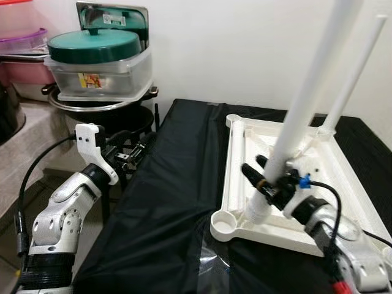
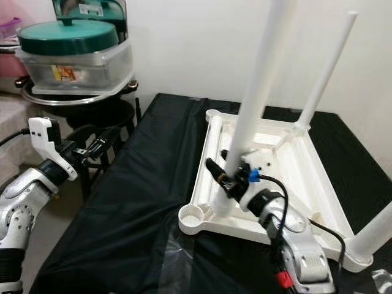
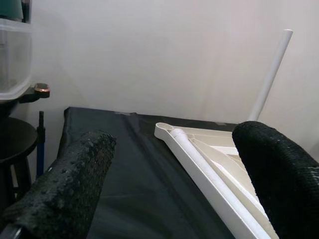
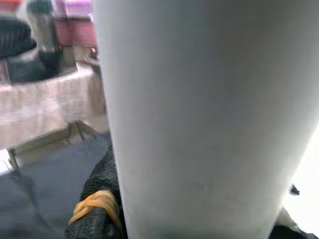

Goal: Building children table

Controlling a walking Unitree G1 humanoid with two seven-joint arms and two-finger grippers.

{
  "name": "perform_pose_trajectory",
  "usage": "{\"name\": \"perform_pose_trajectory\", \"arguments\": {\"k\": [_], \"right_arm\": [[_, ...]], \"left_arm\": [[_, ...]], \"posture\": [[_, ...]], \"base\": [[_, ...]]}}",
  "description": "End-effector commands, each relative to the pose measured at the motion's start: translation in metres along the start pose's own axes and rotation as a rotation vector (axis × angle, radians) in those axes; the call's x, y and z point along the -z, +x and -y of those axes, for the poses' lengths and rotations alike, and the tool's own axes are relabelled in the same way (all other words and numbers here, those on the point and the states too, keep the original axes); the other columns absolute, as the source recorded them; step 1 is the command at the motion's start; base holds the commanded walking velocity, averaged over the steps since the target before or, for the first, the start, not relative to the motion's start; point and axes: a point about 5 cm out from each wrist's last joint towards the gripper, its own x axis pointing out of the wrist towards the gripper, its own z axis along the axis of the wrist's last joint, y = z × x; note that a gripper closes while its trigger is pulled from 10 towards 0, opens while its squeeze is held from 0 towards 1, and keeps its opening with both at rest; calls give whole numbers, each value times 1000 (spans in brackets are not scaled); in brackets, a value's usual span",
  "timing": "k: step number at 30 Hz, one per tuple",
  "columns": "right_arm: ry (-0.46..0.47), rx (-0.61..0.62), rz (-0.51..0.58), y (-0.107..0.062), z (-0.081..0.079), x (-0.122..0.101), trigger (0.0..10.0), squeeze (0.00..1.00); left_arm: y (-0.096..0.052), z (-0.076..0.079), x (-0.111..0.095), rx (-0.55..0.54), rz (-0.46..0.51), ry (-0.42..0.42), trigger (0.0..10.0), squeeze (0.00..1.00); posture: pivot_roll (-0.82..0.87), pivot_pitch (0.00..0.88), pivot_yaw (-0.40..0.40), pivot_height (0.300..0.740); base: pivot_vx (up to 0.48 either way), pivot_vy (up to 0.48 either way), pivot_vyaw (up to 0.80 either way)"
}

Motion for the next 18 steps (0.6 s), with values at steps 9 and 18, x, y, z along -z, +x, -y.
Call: {"name": "perform_pose_trajectory", "arguments": {"k": [9,18], "right_arm": [[29,-53,49,30,-17,7,0,0],[50,-82,38,38,-24,16,0,0]], "left_arm": [[0,-1,2,-17,-4,15,10000,0],[-1,-2,0,-21,-5,25,10000,0]], "posture": [[46,0,-76,740],[62,0,-85,740]], "base": [[0,0,0],[0,0,0]]}}
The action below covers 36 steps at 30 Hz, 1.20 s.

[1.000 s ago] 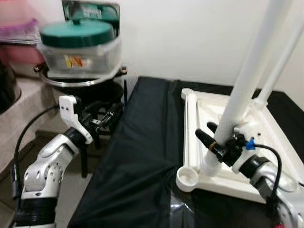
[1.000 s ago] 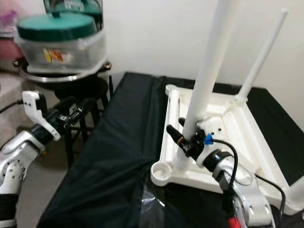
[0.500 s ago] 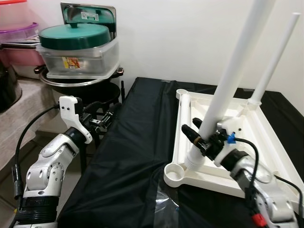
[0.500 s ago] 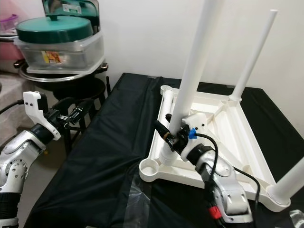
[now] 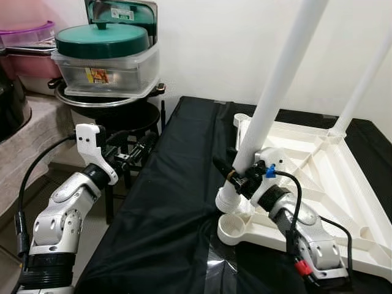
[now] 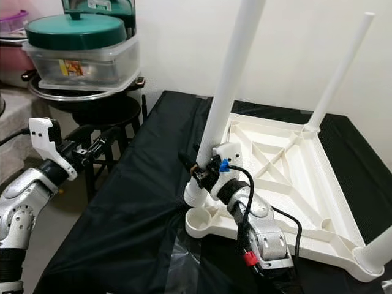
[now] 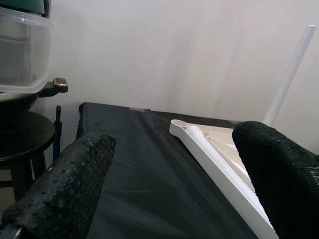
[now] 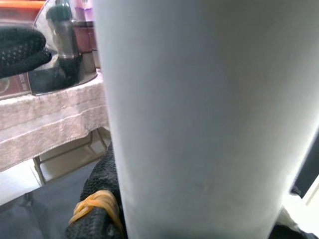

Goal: Building children table

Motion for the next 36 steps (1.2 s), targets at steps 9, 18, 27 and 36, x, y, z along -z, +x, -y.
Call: {"name": "perform_pose_trajectory", "arguments": {"k": [9,18,27,36], "right_arm": [[-8,-57,-8,-10,-10,3,0,0],[-9,-100,-21,-14,-18,6,0,0],[-11,-113,-27,-16,-20,7,0,0],[-3,-153,-59,-18,-27,17,0,0]], "left_arm": [[0,-1,2,-2,-9,5,10000,0],[3,0,3,3,-11,4,10000,0],[3,0,3,5,-12,4,10000,0],[0,-6,1,-10,-16,10,10000,0]], "posture": [[47,0,-70,740],[42,0,-66,740],[42,0,-65,740],[53,0,-65,740]], "base": [[0,0,0],[0,0,0],[0,0,0],[0,0,0]]}}
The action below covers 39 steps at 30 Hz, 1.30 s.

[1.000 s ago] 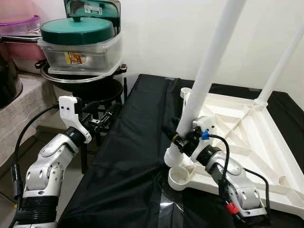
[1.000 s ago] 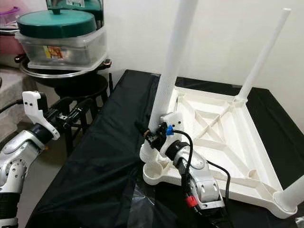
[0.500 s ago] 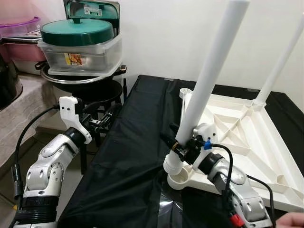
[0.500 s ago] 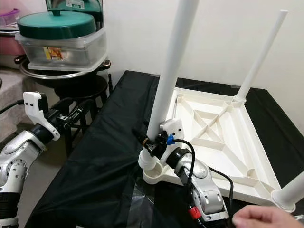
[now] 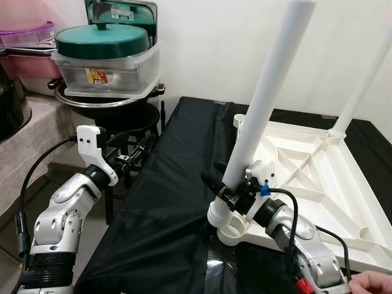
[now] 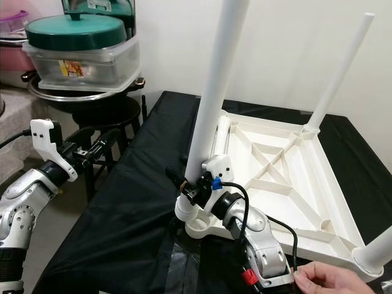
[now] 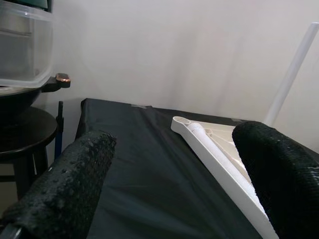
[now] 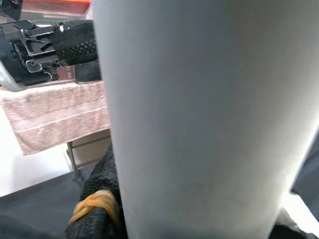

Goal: Building children table

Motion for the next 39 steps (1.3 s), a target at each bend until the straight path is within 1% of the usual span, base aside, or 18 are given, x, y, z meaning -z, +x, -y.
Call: {"name": "perform_pose_trajectory", "arguments": {"k": [1,8,11,12,16,18,20,22,23,24,25,30,34,39], "right_arm": [[19,-11,-54,-4,-4,13,0,0],[24,-13,-63,-5,-5,15,0,0],[13,-12,-72,-7,-6,15,0,0],[-15,6,-90,-9,-4,16,0,0],[-30,19,-100,-10,-3,17,0,0],[-47,58,-126,-17,3,17,0,0],[-47,58,-126,-17,3,17,0,0],[-54,75,-143,-24,4,17,0,0],[-54,75,-143,-24,4,17,0,0],[-63,106,-162,-31,7,18,0,0],[-64,119,-170,-33,8,19,0,0],[-60,138,-182,-35,10,20,0,0],[-27,81,-204,-36,0,24,0,0],[-18,58,-227,-37,-4,29,0,0]], "left_arm": [[0,-3,-3,-6,2,17,10000,0],[2,-3,-3,-4,-1,20,10000,0],[2,-4,-3,-5,-3,20,10000,0],[2,-4,-3,-5,-3,19,10000,0],[2,-4,-3,-5,-4,19,10000,0],[1,-4,-3,-4,-6,17,10000,0],[1,-4,-3,-4,-6,17,10000,0],[1,-4,-2,-4,-8,16,10000,0],[1,-4,-2,-4,-8,16,10000,0],[2,-3,0,-2,-12,12,10000,0],[2,-3,1,-1,-14,11,10000,0],[3,-3,2,2,-18,9,10000,0],[4,-3,2,3,-20,8,10000,0],[3,-5,2,-2,-22,10,10000,0]], "posture": [[53,0,-65,740],[54,0,-64,740],[53,0,-64,740],[53,0,-64,740],[53,0,-64,740],[46,0,-62,740],[46,0,-62,740],[38,0,-57,740],[38,0,-57,740],[34,0,-56,740],[34,0,-56,740],[29,0,-53,740],[31,0,-55,740],[34,0,-58,740]], "base": [[0,0,0],[0,0,0],[0,0,0],[0,0,0],[0,0,0],[0,0,0],[0,0,0],[0,0,0],[0,0,0],[0,0,0],[0,0,0],[0,0,0],[0,0,0],[0,0,0]]}}
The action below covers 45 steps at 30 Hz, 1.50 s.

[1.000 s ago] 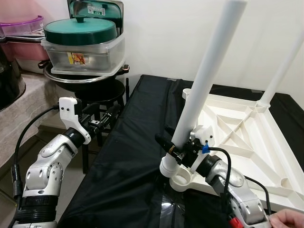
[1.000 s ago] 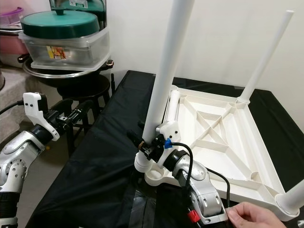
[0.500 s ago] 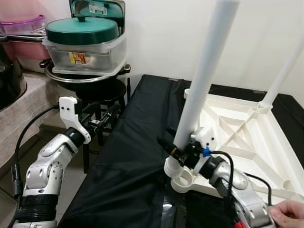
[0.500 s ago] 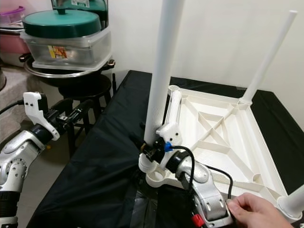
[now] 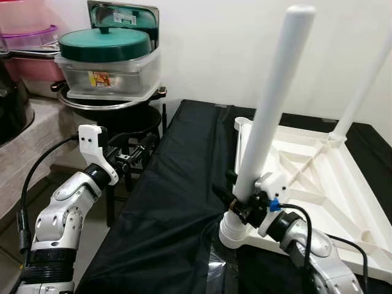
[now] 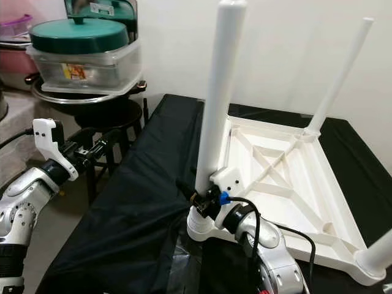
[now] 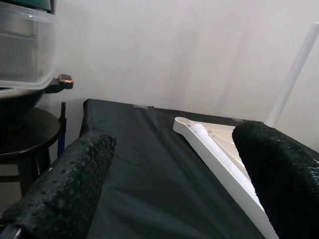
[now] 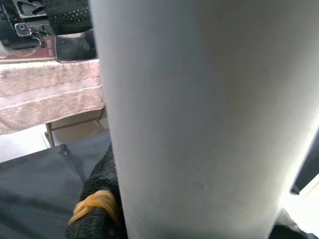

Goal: Building children table

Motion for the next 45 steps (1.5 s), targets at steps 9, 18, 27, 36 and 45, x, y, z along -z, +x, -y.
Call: {"name": "perform_pose_trajectory", "arguments": {"k": [9,18,27,36,45], "right_arm": [[79,-25,-136,-1,-6,28,0,0],[253,28,-140,-25,2,36,0,0],[287,-113,-246,-59,-5,43,0,0],[280,-243,-309,-69,-10,40,0,0],[219,-203,-275,-62,5,37,0,0]], "left_arm": [[-3,-4,0,-11,-8,14,10000,0],[-4,-5,1,-11,-19,10,10000,0],[-1,-4,4,-1,-32,-5,10000,0],[-3,-4,8,-6,-39,-20,10000,0],[-6,-8,7,-20,-39,-18,10000,0]], "posture": [[44,0,-63,740],[33,0,-59,740],[21,0,-50,740],[26,0,-59,740],[34,0,-66,740]], "base": [[0,0,0],[0,0,0],[0,0,0],[0,0,0],[0,0,0]]}}
